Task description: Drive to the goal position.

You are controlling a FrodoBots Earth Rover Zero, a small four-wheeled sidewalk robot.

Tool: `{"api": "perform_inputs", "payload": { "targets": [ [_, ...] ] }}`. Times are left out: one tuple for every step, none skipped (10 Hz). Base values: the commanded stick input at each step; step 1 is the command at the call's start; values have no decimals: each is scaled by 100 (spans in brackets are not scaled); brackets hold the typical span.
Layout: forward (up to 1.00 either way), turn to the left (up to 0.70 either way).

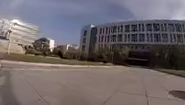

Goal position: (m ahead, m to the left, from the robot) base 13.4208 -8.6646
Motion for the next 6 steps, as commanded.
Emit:
{"api": "perform_inputs", "payload": {
  "targets": [
    [70,0],
    [70,0],
    [70,0],
    [70,0],
    [70,0],
    [70,0]
  ]
}}
